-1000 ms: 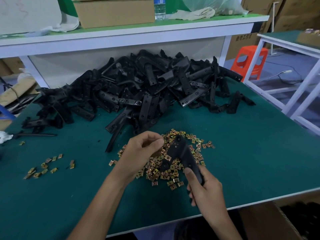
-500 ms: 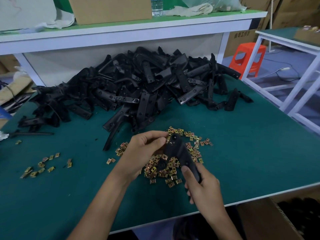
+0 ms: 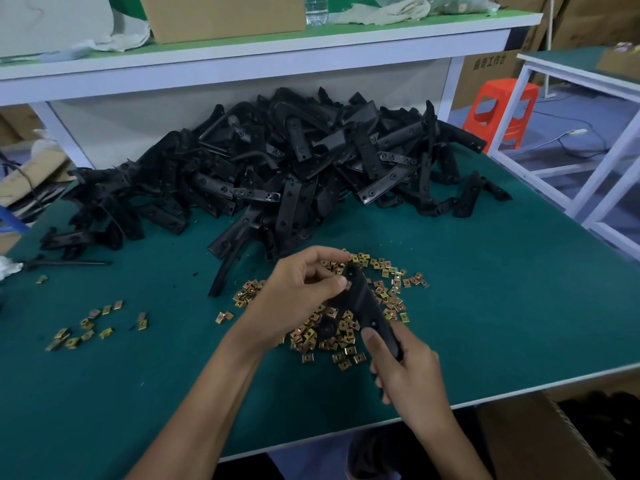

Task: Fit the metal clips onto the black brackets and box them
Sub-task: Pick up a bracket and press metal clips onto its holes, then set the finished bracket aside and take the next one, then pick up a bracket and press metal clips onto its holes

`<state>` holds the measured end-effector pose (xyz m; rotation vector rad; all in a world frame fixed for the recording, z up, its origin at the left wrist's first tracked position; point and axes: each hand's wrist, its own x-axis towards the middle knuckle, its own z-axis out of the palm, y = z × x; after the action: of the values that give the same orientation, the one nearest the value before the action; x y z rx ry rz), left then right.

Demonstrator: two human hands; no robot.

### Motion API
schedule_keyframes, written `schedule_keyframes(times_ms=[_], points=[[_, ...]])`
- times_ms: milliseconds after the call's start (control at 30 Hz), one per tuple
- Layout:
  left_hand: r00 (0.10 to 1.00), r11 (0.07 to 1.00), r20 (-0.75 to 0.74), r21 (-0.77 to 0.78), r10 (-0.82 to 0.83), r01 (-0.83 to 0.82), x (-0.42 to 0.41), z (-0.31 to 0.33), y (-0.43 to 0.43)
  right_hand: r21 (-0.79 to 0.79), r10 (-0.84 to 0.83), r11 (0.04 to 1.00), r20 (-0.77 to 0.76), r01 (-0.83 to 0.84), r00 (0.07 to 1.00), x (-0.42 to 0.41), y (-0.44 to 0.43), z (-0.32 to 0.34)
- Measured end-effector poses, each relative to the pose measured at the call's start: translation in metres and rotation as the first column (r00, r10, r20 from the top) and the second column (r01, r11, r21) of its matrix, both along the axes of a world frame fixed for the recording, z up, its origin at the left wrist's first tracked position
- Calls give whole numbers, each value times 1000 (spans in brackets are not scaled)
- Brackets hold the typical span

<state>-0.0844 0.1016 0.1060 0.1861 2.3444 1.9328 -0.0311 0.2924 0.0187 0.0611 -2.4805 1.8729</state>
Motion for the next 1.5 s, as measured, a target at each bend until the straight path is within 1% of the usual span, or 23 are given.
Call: schedule_keyframes(times_ms=[67, 167, 267, 367, 500, 567, 700, 800, 867, 967, 1033, 1100, 1167, 1200, 1267, 1300, 1367, 1433, 1500], points=[[1000, 1000, -4, -4, 3, -3, 1, 0, 3, 2, -8, 1000, -13, 8, 1000, 0, 0, -1], [999, 999, 1, 22, 50, -50, 3, -4, 8, -8, -23, 1000, -19, 23, 1000, 1, -1, -2], [998, 998, 4, 15, 63, -63, 8, -9, 14, -98, -25, 995, 12, 26, 1000, 2, 0, 0], [999, 998, -22, -62, 24, -25, 17, -11, 21, -216, -49, 975, 38, 56, 998, 6, 3, 4], [993, 972, -114, -233, -1, -25, 30, -12, 27, -325, -133, 934, 66, 147, 989, 15, 13, 3], [989, 967, -144, -253, -21, -16, 36, -13, 32, -377, -171, 903, 125, 206, 977, 26, 23, 1], [987, 962, -135, -268, -92, 53, 44, -21, 43, -446, -310, 820, 183, 360, 933, 61, 52, 4], [982, 951, -113, -289, -152, 114, 45, -33, 50, -487, -406, 734, 244, 473, 881, 90, 81, -2], [981, 943, -64, -296, -181, 154, 45, -40, 58, -500, -466, 651, 330, 571, 821, 112, 103, -12], [975, 925, 18, -315, -220, 214, 47, -53, 73, -523, -524, 474, 478, 708, 704, 140, 143, -18], [971, 918, 39, -319, -236, 236, 51, -59, 80, -519, -604, 395, 475, 758, 639, 151, 178, -17], [965, 905, 52, -338, -256, 258, 56, -64, 86, -487, -665, 363, 462, 794, 587, 155, 213, -13], [957, 888, 74, -358, -279, 287, 64, -65, 88, -412, -665, 368, 510, 834, 546, 160, 237, -12], [957, 886, 79, -365, -277, 287, 67, -65, 89, -370, -668, 387, 518, 844, 534, 163, 244, -12], [964, 889, 80, -372, -255, 266, 72, -62, 84, -244, -723, 425, 488, 872, 489, 161, 244, -14], [969, 891, 76, -381, -237, 248, 73, -60, 79, -179, -752, 454, 449, 873, 483, 156, 238, -14], [983, 901, 67, -392, -173, 185, 70, -55, 64, -115, -769, 527, 358, 842, 530, 145, 221, -13], [998, 914, 12, -402, -57, 57, 61, -51, 44, -137, -741, 591, 296, 795, 602, 128, 196, -11], [994, 882, -83, -459, 74, -104, 46, -46, 22, -111, -693, 677, 236, 728, 681, 111, 163, -5]])
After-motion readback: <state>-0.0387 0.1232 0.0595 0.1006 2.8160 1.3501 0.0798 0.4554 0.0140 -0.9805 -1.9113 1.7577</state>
